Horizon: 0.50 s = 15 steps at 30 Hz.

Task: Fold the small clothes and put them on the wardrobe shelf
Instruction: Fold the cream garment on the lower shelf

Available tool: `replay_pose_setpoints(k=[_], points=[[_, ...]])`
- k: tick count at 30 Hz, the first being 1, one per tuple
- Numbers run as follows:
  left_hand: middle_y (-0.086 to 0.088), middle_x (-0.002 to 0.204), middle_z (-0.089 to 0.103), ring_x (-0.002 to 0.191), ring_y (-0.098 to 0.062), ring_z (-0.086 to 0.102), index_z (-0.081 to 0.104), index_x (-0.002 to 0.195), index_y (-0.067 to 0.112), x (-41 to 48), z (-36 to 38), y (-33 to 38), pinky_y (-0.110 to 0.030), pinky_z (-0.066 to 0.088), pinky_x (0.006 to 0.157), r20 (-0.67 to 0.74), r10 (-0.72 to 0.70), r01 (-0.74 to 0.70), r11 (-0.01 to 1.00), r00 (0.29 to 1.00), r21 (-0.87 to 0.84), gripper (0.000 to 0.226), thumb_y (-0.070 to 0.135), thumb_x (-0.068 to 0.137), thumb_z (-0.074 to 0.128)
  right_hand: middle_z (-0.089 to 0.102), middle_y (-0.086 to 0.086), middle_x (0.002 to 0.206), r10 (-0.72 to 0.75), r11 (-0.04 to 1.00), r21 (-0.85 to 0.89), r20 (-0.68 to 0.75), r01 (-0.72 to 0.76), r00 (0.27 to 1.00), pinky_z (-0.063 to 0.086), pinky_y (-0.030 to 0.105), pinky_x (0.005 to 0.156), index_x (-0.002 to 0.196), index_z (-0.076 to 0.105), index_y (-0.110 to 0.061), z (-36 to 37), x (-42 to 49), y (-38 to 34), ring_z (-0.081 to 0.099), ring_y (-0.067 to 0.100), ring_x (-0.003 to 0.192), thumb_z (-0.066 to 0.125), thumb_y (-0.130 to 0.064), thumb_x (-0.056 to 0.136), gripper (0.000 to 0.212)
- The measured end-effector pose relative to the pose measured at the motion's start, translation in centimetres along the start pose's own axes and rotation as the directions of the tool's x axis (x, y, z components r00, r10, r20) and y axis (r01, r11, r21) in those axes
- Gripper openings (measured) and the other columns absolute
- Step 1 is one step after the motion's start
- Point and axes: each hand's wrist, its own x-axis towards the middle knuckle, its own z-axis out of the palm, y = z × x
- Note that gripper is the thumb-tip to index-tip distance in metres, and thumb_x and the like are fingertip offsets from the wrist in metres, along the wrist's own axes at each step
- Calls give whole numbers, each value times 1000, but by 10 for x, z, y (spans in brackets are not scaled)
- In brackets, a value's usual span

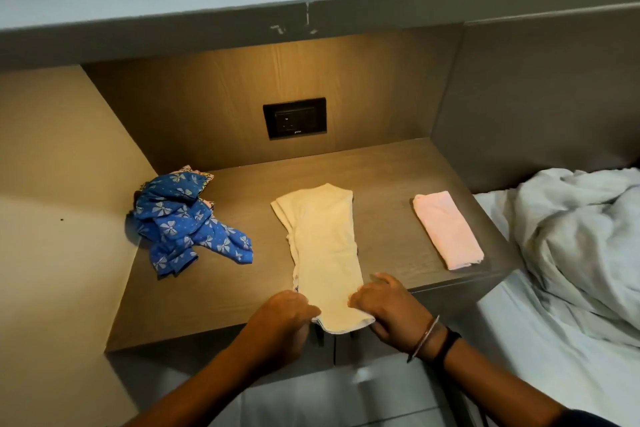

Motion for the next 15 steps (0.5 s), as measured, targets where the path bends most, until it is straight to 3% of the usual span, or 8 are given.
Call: replay_pose_setpoints(k=[3, 5, 7, 11, 13, 15], points=[[8, 103, 70, 90, -2, 62, 69, 114, 23, 4, -29, -4, -17, 49, 80, 94, -105, 130, 936, 990, -326, 27, 29, 92, 56, 74, 1, 91, 137, 927, 340, 87, -159, 987, 52, 33, 73, 94, 71, -14, -24, 10, 7, 67, 17, 82, 60, -12, 90, 13], [11, 91, 68, 79, 2, 61, 71, 104, 21, 15, -52, -19, -12, 48, 70, 179, -169, 233, 864, 969, -446, 17, 28, 91, 61, 64, -5, 68, 234, 831, 496, 95, -250, 968, 45, 27, 59, 74, 66, -15, -37, 31, 12, 57, 3, 62, 61, -21, 93, 20], [6, 83, 70, 71, -1, 63, 70, 92, 23, 37, -69, -32, -13, 49, 62, 242, -264, 352, 796, 934, -491, 6, 24, 89, 65, 55, -7, 59, 312, 718, 602, 170, -349, 935, 40, 21, 54, 67, 61, -14, -49, 49, 21, 48, 2, 52, 63, -30, 91, 29], [-2, 84, 71, 76, -14, 64, 71, 85, 19, 83, -88, -85, -26, 51, 71, 207, -411, 453, 704, 888, -546, 4, 15, 86, 70, 56, 7, 69, 391, 675, 577, 248, -459, 886, 41, 27, 57, 82, 64, 3, -53, 119, 45, 49, 17, 61, 63, -36, 90, 40], [-7, 88, 70, 82, -22, 64, 71, 92, 10, 105, -88, -108, -33, 50, 74, 177, -471, 485, 687, 864, -541, 7, 12, 85, 71, 50, 7, 66, 471, 673, 535, 222, -511, 854, 38, 28, 55, 70, 58, -6, -49, 152, 59, 45, 18, 60, 64, -37, 89, 37], [-13, 109, 68, 100, -28, 63, 65, 116, 7, 120, -82, -121, -37, 50, 85, 166, -535, 537, 674, 829, -508, 31, 16, 87, 69, 49, 4, 65, 560, 676, 464, 181, -572, 809, 42, 30, 60, 69, 54, -17, -42, 175, 69, 47, 18, 61, 64, -39, 88, 31]])
